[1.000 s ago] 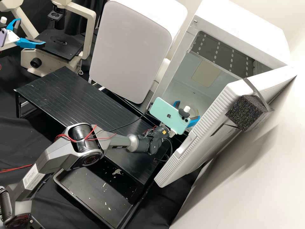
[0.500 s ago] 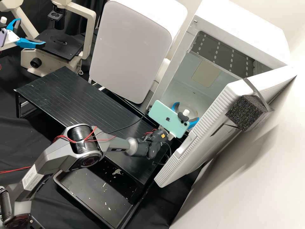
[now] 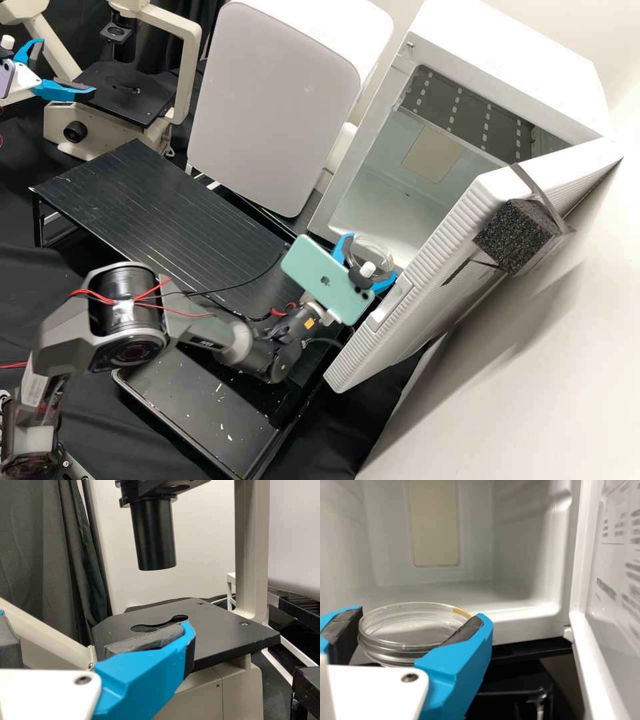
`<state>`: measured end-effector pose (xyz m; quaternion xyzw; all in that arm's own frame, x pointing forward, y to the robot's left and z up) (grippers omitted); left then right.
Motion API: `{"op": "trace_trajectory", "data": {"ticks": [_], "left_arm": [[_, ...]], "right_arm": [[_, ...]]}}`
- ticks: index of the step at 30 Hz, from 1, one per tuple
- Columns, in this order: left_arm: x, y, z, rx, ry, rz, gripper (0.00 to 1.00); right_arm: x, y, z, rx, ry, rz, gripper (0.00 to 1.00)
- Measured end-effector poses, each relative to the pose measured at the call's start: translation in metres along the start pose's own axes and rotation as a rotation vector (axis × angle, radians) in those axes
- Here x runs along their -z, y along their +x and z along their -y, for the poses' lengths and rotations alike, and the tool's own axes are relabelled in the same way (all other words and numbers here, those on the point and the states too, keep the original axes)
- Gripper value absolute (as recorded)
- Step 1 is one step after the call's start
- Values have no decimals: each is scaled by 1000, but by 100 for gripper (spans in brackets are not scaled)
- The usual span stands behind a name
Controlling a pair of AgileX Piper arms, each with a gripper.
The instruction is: Take the petri dish out of the incubator
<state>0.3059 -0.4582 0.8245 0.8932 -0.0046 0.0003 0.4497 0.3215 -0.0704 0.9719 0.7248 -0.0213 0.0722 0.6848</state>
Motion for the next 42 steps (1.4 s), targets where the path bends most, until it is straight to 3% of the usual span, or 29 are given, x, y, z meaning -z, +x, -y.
{"op": "trace_trajectory", "data": {"ticks": [3,10,19,30,38,39,42], "left_arm": [[0,0,0,0,0,0,100],[0,0,0,0,0,0,100],[0,0,0,0,0,0,100],[0,0,0,0,0,0,100],[0,0,0,0,0,0,100],[0,0,0,0,0,0,100],[0,0,0,0,0,0,100]], "right_arm": [[8,-21,10,0,16,-23,0],[42,-77,48,50,-28,-28,0],[81,-137,108,197,-105,-107,0],[82,-141,134,299,-122,-124,0],[77,-137,145,334,-108,-119,0],[77,-136,146,336,-112,-122,100],[77,-137,147,337,-109,-123,100]]}}
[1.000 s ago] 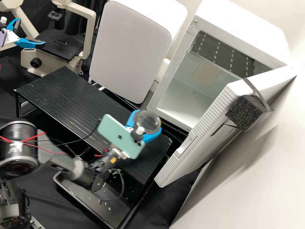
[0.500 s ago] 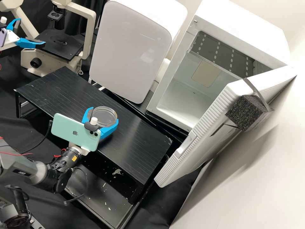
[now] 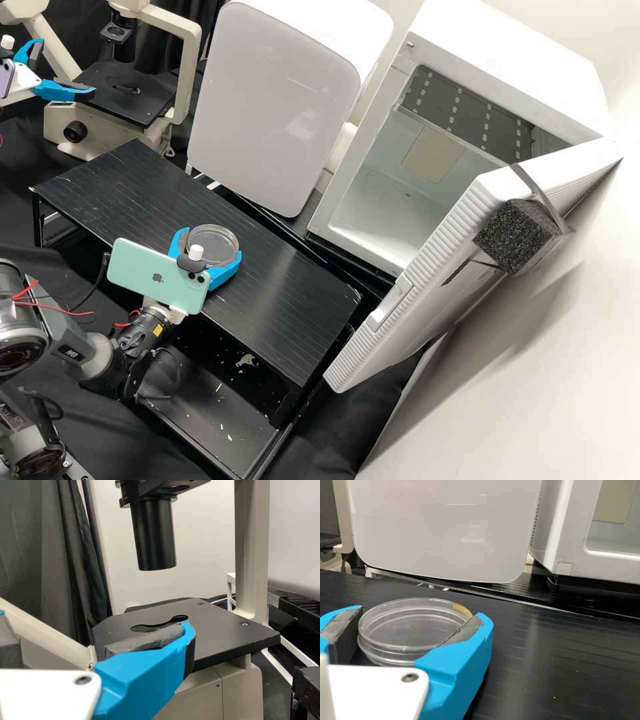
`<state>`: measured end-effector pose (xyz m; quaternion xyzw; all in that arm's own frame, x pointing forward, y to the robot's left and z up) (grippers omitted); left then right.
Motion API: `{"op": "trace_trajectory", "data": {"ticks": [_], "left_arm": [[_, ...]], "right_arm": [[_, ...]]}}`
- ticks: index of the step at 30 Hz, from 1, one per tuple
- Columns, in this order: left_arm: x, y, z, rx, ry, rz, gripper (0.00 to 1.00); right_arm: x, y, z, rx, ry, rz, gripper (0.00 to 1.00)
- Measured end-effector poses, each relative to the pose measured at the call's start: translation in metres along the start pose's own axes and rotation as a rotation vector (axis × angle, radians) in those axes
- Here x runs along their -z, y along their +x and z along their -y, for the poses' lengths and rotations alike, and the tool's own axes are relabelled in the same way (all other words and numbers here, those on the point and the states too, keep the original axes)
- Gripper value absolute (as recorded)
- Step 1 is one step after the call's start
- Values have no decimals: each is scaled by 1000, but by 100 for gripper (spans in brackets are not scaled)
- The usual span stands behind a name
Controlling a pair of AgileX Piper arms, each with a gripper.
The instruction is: Take the petri dish out of the incubator
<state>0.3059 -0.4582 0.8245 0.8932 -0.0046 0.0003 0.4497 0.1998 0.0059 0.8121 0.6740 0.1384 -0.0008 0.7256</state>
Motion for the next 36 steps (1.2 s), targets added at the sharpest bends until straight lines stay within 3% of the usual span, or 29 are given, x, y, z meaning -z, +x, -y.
{"op": "trace_trajectory", "data": {"ticks": [3,11,19,23,27,36], "left_arm": [[0,0,0,0,0,0,100],[0,0,0,0,0,0,100],[0,0,0,0,0,0,100],[0,0,0,0,0,0,100],[0,0,0,0,0,0,100],[0,0,0,0,0,0,100]], "right_arm": [[0,-2,2,4,3,3,100],[8,-14,2,-30,-33,-12,100],[33,-38,-8,-155,-124,-81,100],[40,-45,-17,-230,-127,-95,100],[40,-46,-20,-262,-92,-89,100],[29,-34,-15,-286,84,-20,100]]}}
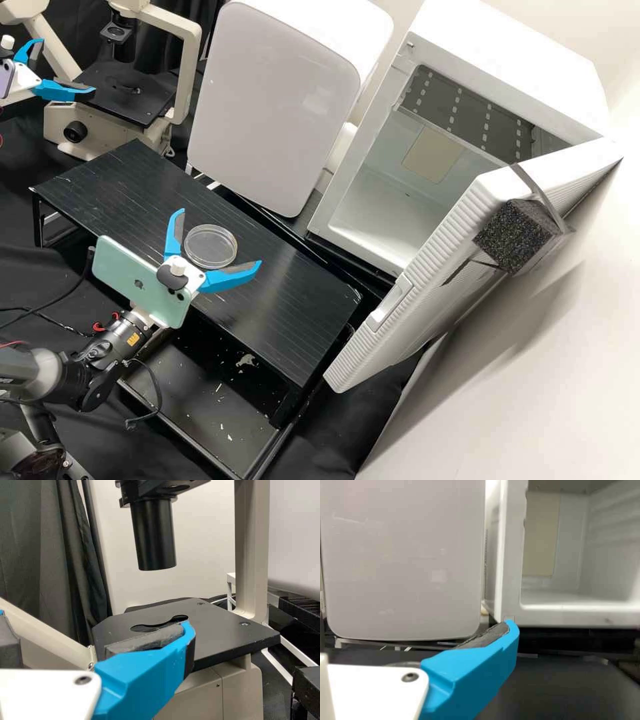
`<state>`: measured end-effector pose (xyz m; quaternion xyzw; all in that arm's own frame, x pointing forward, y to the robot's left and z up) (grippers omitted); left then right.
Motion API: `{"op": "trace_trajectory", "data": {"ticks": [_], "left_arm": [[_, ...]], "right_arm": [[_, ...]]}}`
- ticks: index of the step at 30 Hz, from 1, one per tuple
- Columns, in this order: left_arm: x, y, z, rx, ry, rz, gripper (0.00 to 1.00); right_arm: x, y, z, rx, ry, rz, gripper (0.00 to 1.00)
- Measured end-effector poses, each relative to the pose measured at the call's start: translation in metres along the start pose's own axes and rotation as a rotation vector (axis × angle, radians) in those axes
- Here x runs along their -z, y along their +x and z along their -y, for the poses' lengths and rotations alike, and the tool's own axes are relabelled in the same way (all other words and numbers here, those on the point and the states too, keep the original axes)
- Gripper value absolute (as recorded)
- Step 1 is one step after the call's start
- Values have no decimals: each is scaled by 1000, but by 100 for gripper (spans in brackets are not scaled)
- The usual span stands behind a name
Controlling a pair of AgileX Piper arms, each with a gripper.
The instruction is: Take the petri dish out of the incubator
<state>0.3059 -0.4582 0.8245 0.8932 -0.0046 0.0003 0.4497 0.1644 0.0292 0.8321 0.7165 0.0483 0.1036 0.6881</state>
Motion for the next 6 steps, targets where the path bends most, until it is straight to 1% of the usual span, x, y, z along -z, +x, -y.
{"op": "trace_trajectory", "data": {"ticks": [3,6], "left_arm": [[0,0,0,0,0,0,100],[0,0,0,0,0,0,100]], "right_arm": [[-1,2,4,17,20,7,100],[-2,3,6,29,28,10,100]]}}
